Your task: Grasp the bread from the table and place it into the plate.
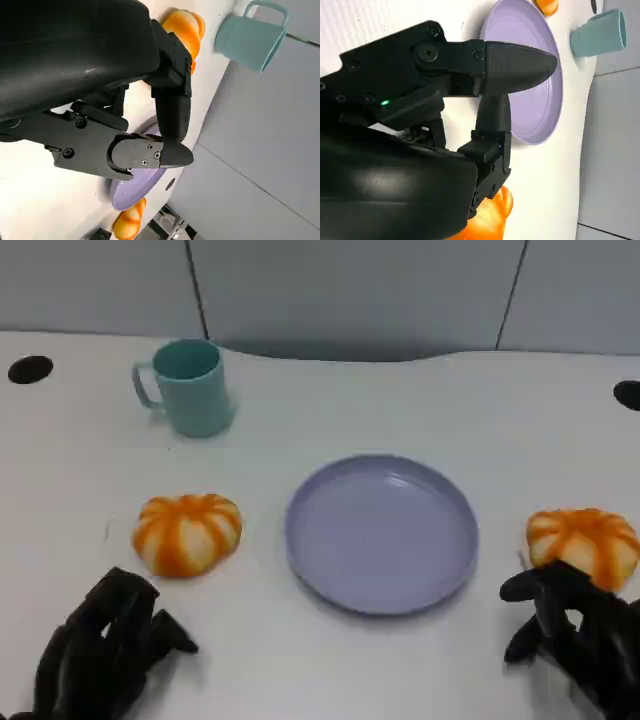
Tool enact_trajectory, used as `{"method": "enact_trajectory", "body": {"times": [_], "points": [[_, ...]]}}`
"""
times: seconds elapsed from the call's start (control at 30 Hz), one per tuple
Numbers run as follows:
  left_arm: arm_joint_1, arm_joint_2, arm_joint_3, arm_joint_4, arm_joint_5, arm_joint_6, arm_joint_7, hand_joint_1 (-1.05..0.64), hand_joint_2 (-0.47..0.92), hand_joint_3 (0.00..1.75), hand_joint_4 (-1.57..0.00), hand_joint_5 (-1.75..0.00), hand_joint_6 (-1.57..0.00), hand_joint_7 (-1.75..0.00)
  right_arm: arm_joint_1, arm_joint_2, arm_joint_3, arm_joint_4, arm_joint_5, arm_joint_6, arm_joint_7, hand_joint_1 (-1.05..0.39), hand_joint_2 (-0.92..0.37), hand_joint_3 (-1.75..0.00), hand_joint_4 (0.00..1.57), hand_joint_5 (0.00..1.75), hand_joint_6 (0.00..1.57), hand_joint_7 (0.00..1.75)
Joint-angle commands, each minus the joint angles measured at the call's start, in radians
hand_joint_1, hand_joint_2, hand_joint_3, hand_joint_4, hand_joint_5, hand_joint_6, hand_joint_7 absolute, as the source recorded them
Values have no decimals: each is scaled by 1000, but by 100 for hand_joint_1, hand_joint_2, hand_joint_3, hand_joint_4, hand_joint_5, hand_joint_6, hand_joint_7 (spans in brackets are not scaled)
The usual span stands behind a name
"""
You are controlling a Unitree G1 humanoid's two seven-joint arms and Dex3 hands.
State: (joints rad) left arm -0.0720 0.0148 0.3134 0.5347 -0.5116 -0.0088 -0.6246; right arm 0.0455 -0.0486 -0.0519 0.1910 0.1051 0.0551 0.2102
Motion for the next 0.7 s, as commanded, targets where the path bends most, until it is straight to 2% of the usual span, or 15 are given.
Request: {"method": "enact_trajectory", "body": {"times": [0.03,0.17,0.3,0.43,0.5,0.57,0.6,0.7], "points": [[-3,15,8,-14,-4,3,9,-51,92,27,-64,-175,-40,-175,0,-10,-2,5,3,-3,1,-28,-92,-55,51,174,45,146],[-2,18,9,-9,-3,-7,0,-50,92,28,-64,-175,-40,-175,4,-4,-4,-2,9,6,-2,-28,-92,-55,52,175,45,146],[7,25,-7,-39,46,-87,10,-51,92,32,-65,-175,-42,-175,2,1,-1,10,10,-10,3,-28,-92,-56,53,175,45,147],[14,72,-89,-113,311,-429,84,-57,92,37,-58,-175,-41,-168,2,8,6,1,2,4,-8,-28,-92,-56,52,174,44,146],[-4,107,-119,-132,429,-547,137,-56,92,34,-57,-175,-44,-162,1,10,10,-1,-2,9,-13,-27,-92,-56,51,174,43,146],[-38,153,-147,-138,563,-653,207,-52,92,34,-58,-175,-47,-157,-3,11,12,7,-1,4,-11,-27,-92,-56,50,174,43,146],[-56,177,-161,-143,634,-692,248,-48,92,29,-61,-174,-53,-148,-4,11,12,11,1,0,-9,-27,-92,-56,50,174,44,146],[-114,258,-203,-182,897,-747,403,-48,92,18,-60,-169,-58,-137,-4,16,16,15,4,-8,-8,-28,-92,-55,51,175,45,147]]}}
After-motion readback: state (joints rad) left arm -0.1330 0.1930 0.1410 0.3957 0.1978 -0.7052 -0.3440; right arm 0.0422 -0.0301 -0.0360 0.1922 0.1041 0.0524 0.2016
